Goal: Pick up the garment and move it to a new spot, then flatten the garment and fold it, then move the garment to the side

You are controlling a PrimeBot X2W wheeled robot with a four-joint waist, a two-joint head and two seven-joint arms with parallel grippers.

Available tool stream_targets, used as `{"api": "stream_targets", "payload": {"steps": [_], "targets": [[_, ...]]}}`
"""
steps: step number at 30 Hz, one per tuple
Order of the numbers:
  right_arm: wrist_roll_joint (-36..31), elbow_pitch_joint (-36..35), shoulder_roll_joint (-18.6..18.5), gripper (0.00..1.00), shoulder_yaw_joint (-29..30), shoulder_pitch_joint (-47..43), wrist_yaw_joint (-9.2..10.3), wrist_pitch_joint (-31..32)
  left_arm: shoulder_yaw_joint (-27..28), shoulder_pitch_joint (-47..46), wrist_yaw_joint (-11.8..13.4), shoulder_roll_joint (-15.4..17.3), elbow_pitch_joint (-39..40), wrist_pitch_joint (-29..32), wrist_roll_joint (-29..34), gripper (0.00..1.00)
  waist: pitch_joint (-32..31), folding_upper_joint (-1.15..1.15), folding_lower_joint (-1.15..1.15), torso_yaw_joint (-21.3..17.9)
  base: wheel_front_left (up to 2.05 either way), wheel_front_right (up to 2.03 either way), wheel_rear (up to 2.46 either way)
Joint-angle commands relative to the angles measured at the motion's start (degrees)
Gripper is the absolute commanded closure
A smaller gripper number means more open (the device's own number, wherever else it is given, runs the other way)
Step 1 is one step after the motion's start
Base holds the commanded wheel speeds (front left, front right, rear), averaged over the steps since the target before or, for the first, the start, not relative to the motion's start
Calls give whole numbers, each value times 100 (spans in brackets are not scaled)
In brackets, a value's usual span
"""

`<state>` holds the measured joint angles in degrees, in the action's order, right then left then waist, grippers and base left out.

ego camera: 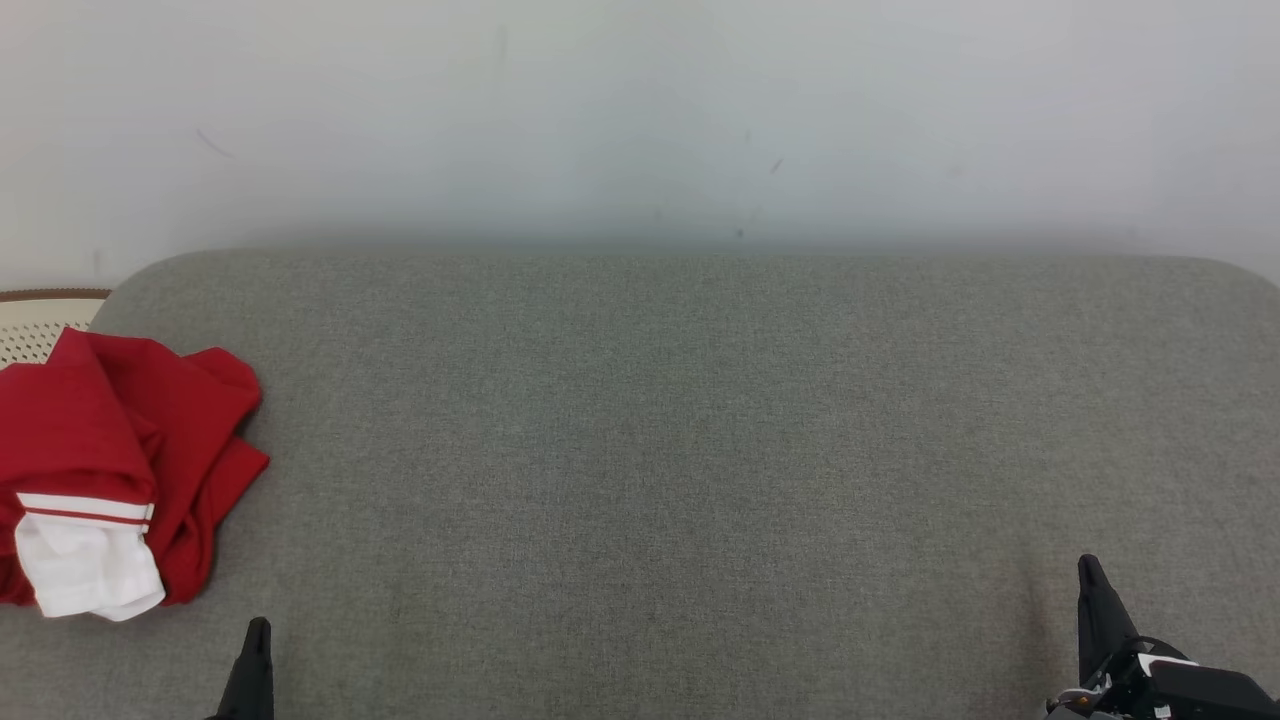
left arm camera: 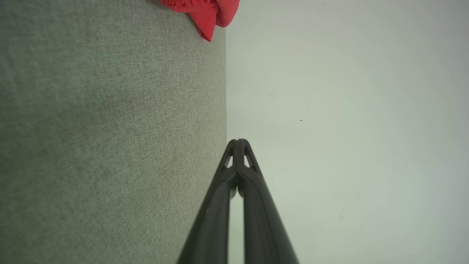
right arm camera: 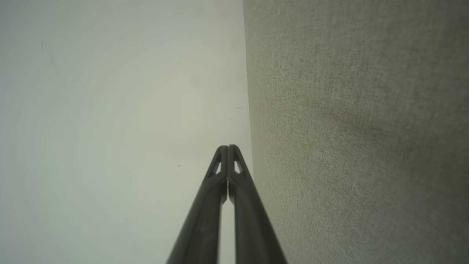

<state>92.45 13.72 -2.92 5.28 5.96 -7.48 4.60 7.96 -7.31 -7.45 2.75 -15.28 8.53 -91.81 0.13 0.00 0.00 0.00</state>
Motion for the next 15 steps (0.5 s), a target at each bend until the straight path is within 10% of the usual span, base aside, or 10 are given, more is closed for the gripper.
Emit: {"api": "stream_targets", "payload": {"steps": [1, 15], "targets": [[28, -20, 8, 100, -2, 0, -2, 25, 7, -28, -13, 25, 6, 10, -54, 100, 0, 0, 0, 0, 0, 0, 0], [28, -20, 8, 100, 0, 0, -2, 25, 7, -28, -13, 25, 7, 10, -54, 100, 0, 0, 0, 0, 0, 0, 0]]}}
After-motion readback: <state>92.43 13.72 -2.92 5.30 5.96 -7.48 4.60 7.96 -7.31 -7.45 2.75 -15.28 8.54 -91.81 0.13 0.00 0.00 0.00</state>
